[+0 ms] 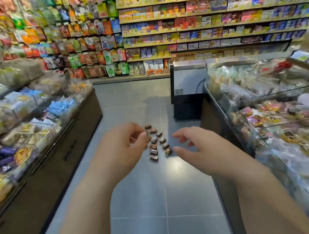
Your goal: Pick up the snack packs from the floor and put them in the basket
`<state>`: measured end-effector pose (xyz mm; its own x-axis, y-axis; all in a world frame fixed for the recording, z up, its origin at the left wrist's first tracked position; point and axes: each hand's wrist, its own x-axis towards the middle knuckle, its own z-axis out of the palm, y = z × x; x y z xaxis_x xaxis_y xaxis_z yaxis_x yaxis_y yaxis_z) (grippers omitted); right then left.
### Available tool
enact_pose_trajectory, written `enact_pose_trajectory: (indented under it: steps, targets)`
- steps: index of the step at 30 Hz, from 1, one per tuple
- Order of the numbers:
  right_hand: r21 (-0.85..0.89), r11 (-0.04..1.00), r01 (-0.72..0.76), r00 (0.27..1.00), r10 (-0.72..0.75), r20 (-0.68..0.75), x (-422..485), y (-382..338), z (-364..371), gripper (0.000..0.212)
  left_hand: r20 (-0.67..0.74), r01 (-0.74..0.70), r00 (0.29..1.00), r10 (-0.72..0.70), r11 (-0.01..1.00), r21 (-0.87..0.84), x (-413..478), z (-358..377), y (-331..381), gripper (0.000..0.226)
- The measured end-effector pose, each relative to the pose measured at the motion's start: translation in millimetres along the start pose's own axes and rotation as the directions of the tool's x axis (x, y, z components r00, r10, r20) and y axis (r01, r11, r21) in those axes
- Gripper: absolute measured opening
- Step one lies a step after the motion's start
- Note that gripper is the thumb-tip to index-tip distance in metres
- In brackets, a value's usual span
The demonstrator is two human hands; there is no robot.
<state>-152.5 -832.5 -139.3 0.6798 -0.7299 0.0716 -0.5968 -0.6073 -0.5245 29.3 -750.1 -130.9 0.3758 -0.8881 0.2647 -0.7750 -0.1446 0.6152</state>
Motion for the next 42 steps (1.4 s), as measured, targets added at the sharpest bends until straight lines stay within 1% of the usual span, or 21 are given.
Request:
enact_pose_trajectory:
  steps: [6,9,10,12,15,19,23,27,30,34,38,42]
  targets:
    - [-0.022,1.0,0.017,0.999,-0.017,0.035,114.0,-10.7,42.3,0.04,0.019,0.047,0.999,-0.047,0.999,0.009,73.6,-12.7,-75.8,0.007]
    - [-0.01,1.0,0.013,0.997,-0.013,0.076,179.0,-24.9,64.1,0.039,0.02,0.075,0.997,-0.076,0.996,0.047,118.1,-25.2,-123.0,0.006]
    - [-0.012,1.0,0.016,0.997,-0.015,0.08,200.6,-29.9,71.0,0.039,0.021,0.087,0.996,-0.088,0.995,0.057,133.2,-29.2,-138.1,0.009]
    - [-0.016,1.0,0.022,0.997,-0.021,0.072,240.7,-38.8,84.3,0.039,0.033,0.11,0.993,-0.114,0.989,0.095,162.0,-35.9,-164.8,0.025]
    - [-0.013,1.0,0.026,0.998,-0.025,0.059,296.7,-45.4,104.6,0.04,0.062,0.103,0.991,-0.115,0.981,0.162,202.9,-43.5,-198.1,0.043]
    - [-0.062,0.998,0.008,0.992,0.0,0.125,365.0,-42.7,128.9,0.046,0.066,0.103,0.991,-0.115,0.98,0.17,252.3,-44.9,-238.5,0.05]
    - [-0.02,1.0,0.002,0.989,0.001,0.145,438.0,-29.2,147.8,0.052,0.1,0.117,0.985,-0.14,0.971,0.208,309.4,-30.9,-279.7,0.05]
    - [0.048,0.999,-0.005,0.985,-0.003,0.172,519.6,1.9,165.1,0.057,0.132,0.189,0.965,-0.225,0.952,0.242,380.2,-7.3,-315.7,0.052]
    - [0.087,0.996,-0.029,0.976,0.009,0.219,582.6,26.9,173.1,0.064,0.163,0.253,0.938,-0.307,0.924,0.287,439.2,10.1,-333.9,0.055]
    - [0.032,0.999,-0.027,0.951,0.016,0.308,659.3,49.4,170.8,0.066,0.157,0.327,0.904,-0.397,0.88,0.344,510.7,25.9,-348.2,0.056]
    - [-0.007,1.0,-0.019,0.935,0.02,0.354,728.9,66.1,162.3,0.067,0.152,0.363,0.891,-0.427,0.874,0.324,570.0,37.5,-369.2,0.055]
    - [-0.045,0.999,-0.027,0.914,0.043,0.404,787.4,79.2,166.8,0.066,0.186,0.363,0.882,-0.433,0.876,0.316,624.1,47.5,-401.9,0.056]
